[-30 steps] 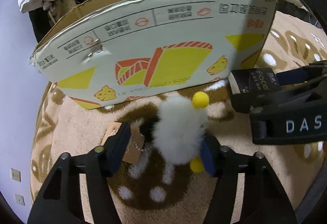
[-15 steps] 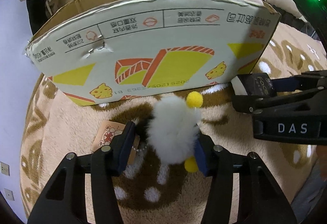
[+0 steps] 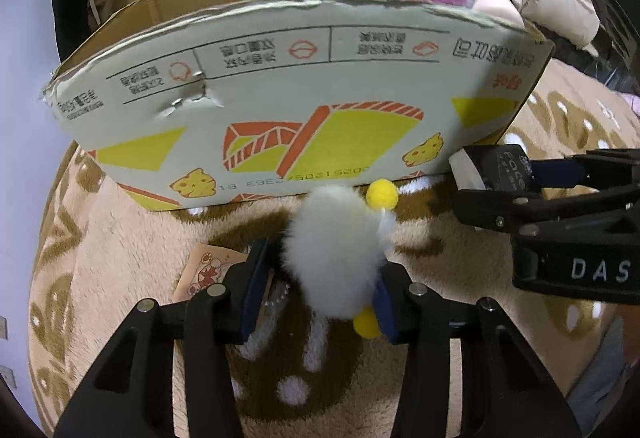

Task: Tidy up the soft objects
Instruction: 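Grasp the black Face box with the right tool while the left tool lifts the chick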

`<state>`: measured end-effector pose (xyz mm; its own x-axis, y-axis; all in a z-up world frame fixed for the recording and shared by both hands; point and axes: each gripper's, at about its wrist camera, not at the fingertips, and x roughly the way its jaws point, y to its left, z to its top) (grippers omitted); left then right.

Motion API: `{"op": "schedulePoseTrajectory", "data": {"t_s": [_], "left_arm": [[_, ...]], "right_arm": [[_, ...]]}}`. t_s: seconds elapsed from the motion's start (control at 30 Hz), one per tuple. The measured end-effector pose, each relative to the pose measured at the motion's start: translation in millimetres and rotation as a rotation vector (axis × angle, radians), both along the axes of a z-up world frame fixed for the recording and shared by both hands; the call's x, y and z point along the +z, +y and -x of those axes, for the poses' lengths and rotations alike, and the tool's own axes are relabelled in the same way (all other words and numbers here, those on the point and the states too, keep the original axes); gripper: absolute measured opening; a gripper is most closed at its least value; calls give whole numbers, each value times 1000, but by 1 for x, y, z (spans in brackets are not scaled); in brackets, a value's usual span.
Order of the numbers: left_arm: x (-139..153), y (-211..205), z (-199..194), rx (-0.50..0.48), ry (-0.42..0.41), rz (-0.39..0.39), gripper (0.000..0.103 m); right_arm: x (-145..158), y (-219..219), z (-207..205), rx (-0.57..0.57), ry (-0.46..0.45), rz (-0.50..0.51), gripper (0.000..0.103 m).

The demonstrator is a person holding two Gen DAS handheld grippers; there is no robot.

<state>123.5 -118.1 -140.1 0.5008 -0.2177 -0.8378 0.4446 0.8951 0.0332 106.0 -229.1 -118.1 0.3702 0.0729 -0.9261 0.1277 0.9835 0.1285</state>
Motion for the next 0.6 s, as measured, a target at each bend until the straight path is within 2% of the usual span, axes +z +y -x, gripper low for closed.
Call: {"op": "schedulePoseTrajectory", "data": {"t_s": [0.33,0.6], "left_arm": [[19,15,3,35,-52,8,45],[42,18,22,59,-106,34,44]], "right_arm": [[14,1,18,25,-54,-3,71],[54,2,44,63,-226,14,71]]}}
